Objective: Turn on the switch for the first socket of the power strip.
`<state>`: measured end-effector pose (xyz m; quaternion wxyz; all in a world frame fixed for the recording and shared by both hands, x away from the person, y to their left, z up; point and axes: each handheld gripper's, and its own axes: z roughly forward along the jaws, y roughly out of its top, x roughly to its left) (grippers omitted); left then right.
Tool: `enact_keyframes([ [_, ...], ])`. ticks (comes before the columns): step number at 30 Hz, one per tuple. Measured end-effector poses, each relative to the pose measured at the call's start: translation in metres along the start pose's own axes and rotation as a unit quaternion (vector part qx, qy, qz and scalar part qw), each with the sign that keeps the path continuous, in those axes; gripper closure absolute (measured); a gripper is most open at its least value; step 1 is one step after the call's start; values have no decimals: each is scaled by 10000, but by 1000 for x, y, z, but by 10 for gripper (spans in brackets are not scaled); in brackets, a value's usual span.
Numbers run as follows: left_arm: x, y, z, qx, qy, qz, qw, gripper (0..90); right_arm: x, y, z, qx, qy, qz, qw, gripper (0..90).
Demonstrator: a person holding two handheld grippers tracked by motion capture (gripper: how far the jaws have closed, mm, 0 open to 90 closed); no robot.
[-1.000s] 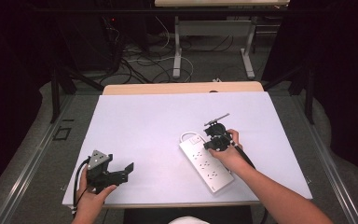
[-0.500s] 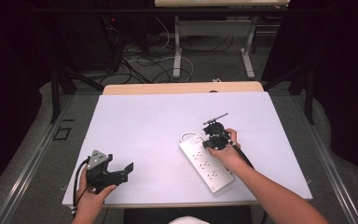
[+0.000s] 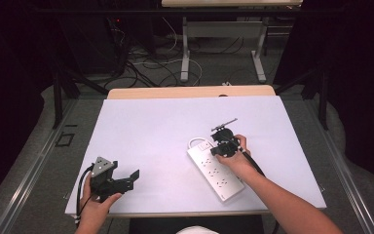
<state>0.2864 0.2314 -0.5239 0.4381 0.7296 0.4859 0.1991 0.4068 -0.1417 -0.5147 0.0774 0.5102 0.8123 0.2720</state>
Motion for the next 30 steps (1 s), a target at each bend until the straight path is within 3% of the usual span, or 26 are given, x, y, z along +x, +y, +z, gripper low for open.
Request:
enact_keyframes([
  [8, 0, 0, 0, 1, -2, 1, 10000, 83, 1, 0, 0, 17, -40, 0, 10000, 900],
  [9, 0, 0, 0, 0, -4, 4, 10000, 83, 1, -2, 3, -218, 30, -20, 9998, 900],
  [12, 0, 0, 0, 2, -3, 5, 10000, 83, 0, -1, 0, -14, -7, -118, 9999, 900],
  [30, 0, 0, 0, 9, -11, 11, 10000, 85, 0, -2, 0, -41, -12, -2, 10000, 900],
])
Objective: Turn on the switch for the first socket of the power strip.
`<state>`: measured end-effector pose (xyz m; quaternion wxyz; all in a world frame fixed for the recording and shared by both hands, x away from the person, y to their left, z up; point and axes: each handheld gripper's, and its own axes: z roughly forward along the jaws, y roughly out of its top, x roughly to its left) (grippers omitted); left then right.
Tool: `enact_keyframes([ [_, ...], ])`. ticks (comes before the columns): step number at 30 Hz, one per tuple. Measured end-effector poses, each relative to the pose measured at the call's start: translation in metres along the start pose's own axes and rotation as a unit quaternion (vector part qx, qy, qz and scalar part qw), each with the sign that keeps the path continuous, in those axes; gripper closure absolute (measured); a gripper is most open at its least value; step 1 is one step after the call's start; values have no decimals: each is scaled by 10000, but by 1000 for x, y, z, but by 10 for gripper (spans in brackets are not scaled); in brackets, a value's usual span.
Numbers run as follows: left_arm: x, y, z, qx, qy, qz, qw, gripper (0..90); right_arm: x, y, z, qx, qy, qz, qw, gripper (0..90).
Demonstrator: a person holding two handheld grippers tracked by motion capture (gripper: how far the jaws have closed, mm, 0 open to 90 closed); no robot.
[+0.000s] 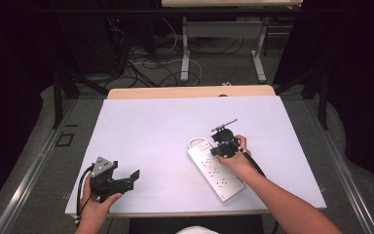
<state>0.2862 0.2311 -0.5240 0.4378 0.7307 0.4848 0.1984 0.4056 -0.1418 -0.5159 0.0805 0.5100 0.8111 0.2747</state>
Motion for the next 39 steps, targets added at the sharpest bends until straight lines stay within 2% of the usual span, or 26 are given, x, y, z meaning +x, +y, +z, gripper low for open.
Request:
enact_keyframes([
  [4, 0, 0, 0, 1, 0, 1, 10000, 85, 1, -1, 1, 39, -25, 5, 10000, 900],
  [5, 0, 0, 0, 1, 2, 3, 10000, 85, 0, -1, 2, -11, 0, -79, 10000, 900],
  [18, 1, 0, -1, -4, 11, 0, 10000, 86, 0, -1, 3, -72, 16, -87, 9999, 900],
  [20, 1, 0, 0, -6, 18, -15, 10000, 86, 1, -1, 3, -54, -11, -12, 10000, 900],
  [21, 1, 0, 0, -4, 11, -22, 10000, 87, 0, -1, 3, -74, 20, -78, 9999, 900],
  [24, 1, 1, 1, -32, 1, -13, 10000, 87, 0, -1, 3, -76, 14, -61, 10000, 898],
  [25, 0, 1, 1, -24, 1, -7, 10000, 87, 2, -1, 2, -32, -18, 47, 10000, 897],
  [26, 1, 1, 1, -8, 4, 7, 10000, 87, 1, -1, 2, -42, -35, -44, 10000, 896],
  [27, 1, 2, 2, -7, 4, 19, 10000, 87, 0, -3, 5, -246, 41, -87, 9997, 894],
  [29, 1, 2, 2, -2, -4, 16, 10000, 87, 1, -3, 4, -257, 54, -22, 9997, 891],
  [30, 0, 2, 3, -9, -21, -14, 10000, 87, 1, -2, 3, -116, 18, -45, 9999, 887],
  [32, 0, 2, 3, -10, -11, 30, 10000, 87, 0, -3, 3, -174, 44, -25, 9998, 881],
  [34, 1, 1, 2, 32, -7, 45, 10000, 87, -1, -2, 2, -103, 43, -8, 9999, 871],
  [37, 2, 1, 1, -14, 1, 11, 10000, 88, 0, -2, 2, -147, 77, 10, 9999, 858],
  [39, 2, 1, 0, -19, 4, -1, 10000, 88, -2, -2, 2, -180, 54, -107, 9998, 856],
])
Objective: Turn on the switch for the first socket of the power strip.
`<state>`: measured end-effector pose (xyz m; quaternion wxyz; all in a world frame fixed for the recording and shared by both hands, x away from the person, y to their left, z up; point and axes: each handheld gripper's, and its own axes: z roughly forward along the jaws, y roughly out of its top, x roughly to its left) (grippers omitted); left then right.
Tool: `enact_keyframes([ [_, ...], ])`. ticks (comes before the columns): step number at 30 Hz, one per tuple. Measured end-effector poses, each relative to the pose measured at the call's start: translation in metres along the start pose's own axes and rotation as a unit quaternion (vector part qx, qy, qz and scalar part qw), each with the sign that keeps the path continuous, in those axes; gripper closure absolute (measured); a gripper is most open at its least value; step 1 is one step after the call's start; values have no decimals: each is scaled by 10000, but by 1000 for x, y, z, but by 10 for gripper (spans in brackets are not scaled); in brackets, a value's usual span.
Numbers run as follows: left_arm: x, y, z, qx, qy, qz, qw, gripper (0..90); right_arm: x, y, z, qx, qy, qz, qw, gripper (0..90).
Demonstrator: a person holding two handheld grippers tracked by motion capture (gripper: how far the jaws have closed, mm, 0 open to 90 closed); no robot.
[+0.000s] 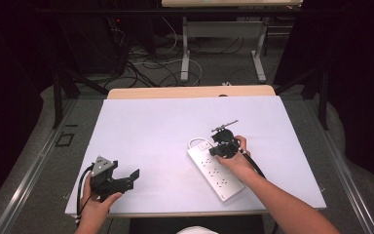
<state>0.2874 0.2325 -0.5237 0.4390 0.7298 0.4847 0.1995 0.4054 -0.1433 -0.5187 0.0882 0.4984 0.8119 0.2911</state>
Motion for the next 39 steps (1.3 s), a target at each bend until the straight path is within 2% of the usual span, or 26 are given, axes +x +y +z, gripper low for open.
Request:
enact_keyframes([
  [9, 0, 0, 2, 10, -9, -4, 10000, 88, -2, 1, -1, -104, 69, 46, 9999, 823],
  [13, -1, 0, 2, 18, -23, -23, 10000, 88, -1, 1, -3, -142, 69, 4, 9999, 774],
  [14, -1, 0, 2, 19, -24, -21, 10000, 88, 0, 1, -3, -221, 137, -11, 9997, 760],
  [15, -1, 0, 2, 25, -23, -21, 10000, 88, 0, 2, -4, -150, 66, -44, 9999, 743],
  [16, -1, 0, 2, 25, -22, -20, 10000, 88, 1, 3, -4, -162, 127, -11, 9998, 697],
  [17, -1, 0, 2, 25, -23, -24, 10000, 88, 1, 3, -4, -162, 127, -11, 9998, 697],
  [21, -1, 0, 2, 23, -21, -35, 10000, 88, 2, 5, -6, -154, 133, -64, 9998, 602],
  [25, -1, 0, 2, 5, -19, -39, 10000, 88, 5, 7, -6, -167, 186, 27, 9997, 521],
  [27, -1, 0, 2, 7, -18, -37, 10000, 89, 5, 8, -7, -187, 168, -44, 9997, 450],
  [28, -1, 0, 2, 8, -18, -36, 10000, 89, 5, 8, -7, -187, 168, -44, 9997, 450],
  [29, 0, 0, 2, 28, -19, -32, 10000, 88, 5, 9, -8, -234, 208, -64, 9995, 391],
  [31, -1, 0, 2, 25, -17, -33, 10000, 89, 6, 10, -7, -239, 198, -64, 9995, 360],
  [34, -1, 0, 2, 26, -18, -35, 10000, 89, 8, 13, -9, -94, 180, -147, 9997, 270],
  [36, 0, 0, 2, 26, -18, -31, 10000, 89, 10, 13, -9, -89, 148, -147, 9997, 215],
  [38, 0, 0, 2, 20, -19, -35, 10000, 89, 10, 14, -10, -90, 142, -262, 9995, 149],
  [39, 0, 0, 2, 7, -16, -41, 10000, 89, 11, 14, -11, -86, 85, -270, 9996, 144],
])
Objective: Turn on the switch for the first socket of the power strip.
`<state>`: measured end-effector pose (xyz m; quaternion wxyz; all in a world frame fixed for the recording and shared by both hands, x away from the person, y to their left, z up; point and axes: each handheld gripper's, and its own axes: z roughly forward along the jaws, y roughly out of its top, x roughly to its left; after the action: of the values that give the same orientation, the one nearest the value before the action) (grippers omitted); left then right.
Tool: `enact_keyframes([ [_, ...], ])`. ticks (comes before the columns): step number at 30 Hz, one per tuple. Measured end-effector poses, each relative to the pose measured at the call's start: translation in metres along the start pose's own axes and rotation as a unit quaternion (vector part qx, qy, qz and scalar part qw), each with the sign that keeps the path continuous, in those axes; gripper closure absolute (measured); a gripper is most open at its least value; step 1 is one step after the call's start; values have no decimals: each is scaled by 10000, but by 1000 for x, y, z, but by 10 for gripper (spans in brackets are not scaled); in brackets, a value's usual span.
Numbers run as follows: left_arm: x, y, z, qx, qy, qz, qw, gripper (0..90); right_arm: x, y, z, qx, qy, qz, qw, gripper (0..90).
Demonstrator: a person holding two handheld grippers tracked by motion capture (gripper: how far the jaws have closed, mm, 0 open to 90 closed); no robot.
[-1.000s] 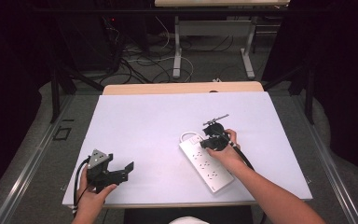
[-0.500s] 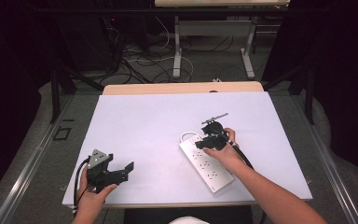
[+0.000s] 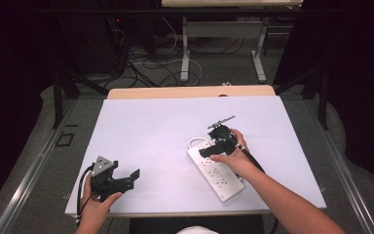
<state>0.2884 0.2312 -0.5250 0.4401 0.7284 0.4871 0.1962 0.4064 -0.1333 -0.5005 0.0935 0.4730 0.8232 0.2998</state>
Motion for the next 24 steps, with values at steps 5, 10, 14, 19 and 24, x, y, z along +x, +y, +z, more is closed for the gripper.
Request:
enact_keyframes([
  [5, 0, 0, 0, 1, -1, 6, 10000, 89, -2, 0, -2, -149, -96, -138, 9997, 25],
  [10, 0, 0, 0, 2, 2, 1, 10000, 89, -2, 0, -5, -227, -137, -213, 9994, 0],
  [14, 0, 0, 0, 20, 4, 4, 10000, 89, -2, 0, -8, -266, -164, -226, 9993, 0],
  [19, 0, 0, 0, 25, 7, 6, 10000, 89, 0, -1, -10, -269, -176, -229, 9992, 0],
  [24, 0, 0, 0, 4, 5, 5, 10000, 89, 1, -3, -15, -307, -251, -300, 9988, 0],
])
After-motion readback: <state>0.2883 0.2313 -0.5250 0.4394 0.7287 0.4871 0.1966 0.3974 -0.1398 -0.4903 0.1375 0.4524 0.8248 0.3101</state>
